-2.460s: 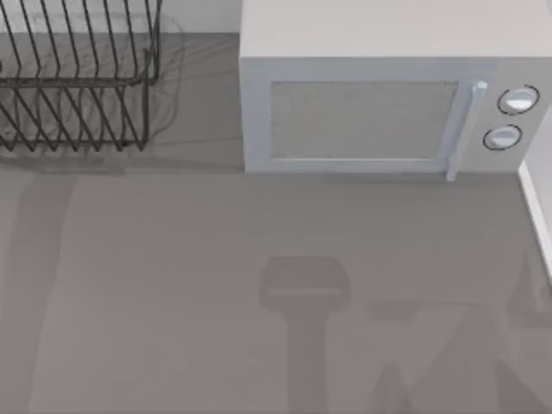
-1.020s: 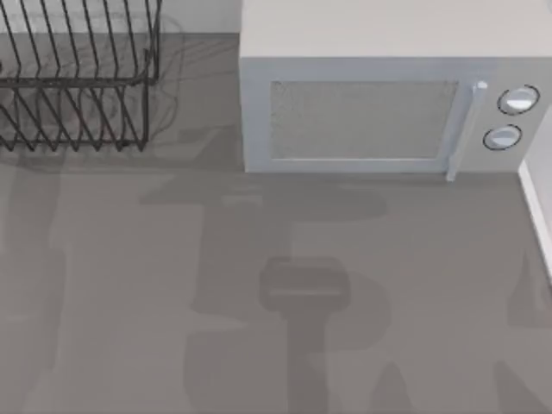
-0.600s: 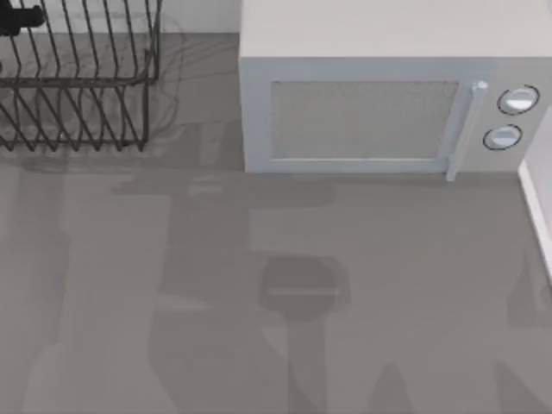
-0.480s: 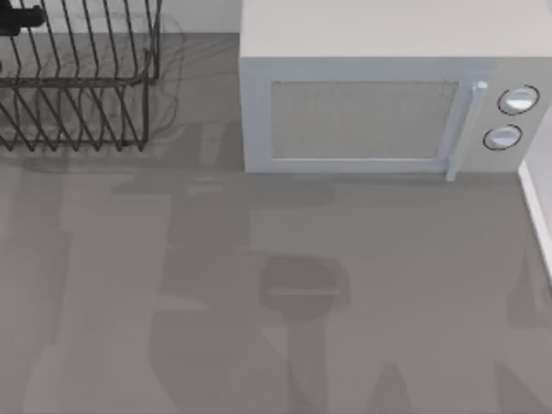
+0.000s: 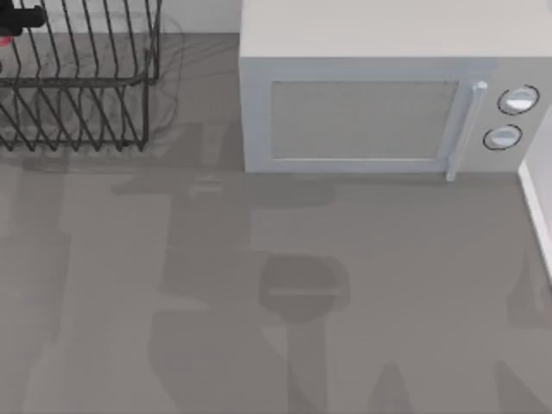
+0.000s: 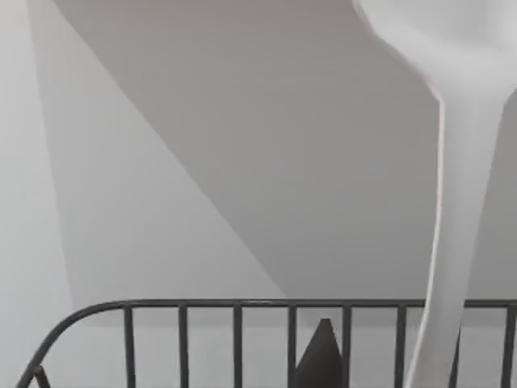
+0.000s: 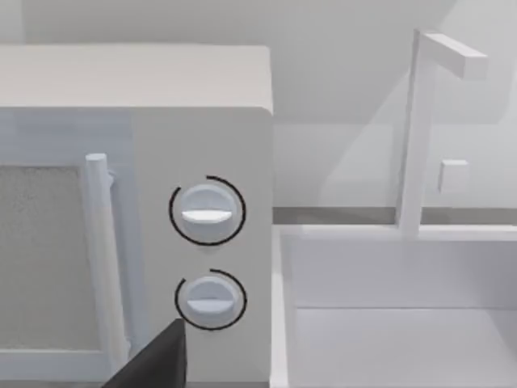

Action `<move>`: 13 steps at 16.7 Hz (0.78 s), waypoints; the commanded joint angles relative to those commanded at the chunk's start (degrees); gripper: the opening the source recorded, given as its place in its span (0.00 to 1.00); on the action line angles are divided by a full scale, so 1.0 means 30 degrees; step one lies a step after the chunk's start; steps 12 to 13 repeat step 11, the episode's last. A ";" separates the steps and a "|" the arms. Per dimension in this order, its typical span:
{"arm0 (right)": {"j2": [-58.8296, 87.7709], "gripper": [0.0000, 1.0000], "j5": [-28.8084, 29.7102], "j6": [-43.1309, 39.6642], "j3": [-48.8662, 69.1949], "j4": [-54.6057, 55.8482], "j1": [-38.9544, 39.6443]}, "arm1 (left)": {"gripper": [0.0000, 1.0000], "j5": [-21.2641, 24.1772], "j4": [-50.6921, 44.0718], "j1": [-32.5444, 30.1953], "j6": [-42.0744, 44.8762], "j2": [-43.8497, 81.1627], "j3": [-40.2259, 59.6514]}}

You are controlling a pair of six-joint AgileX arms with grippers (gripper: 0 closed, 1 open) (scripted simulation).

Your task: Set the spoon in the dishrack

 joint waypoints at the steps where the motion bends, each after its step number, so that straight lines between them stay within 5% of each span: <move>1: 0.0000 1.00 0.0000 0.0000 0.0000 0.0000 0.0000 | 0.68 0.0000 0.0000 0.0000 0.0000 0.0000 0.0000; 5: 0.0000 1.00 0.0000 0.0000 0.0000 0.0000 0.0000 | 0.98 0.0000 0.0000 0.0000 0.0000 0.0000 0.0000; 13: 0.0000 1.00 0.0000 0.0000 0.0000 0.0000 0.0000 | 1.00 0.0000 0.0000 0.0000 0.0000 0.0000 0.0000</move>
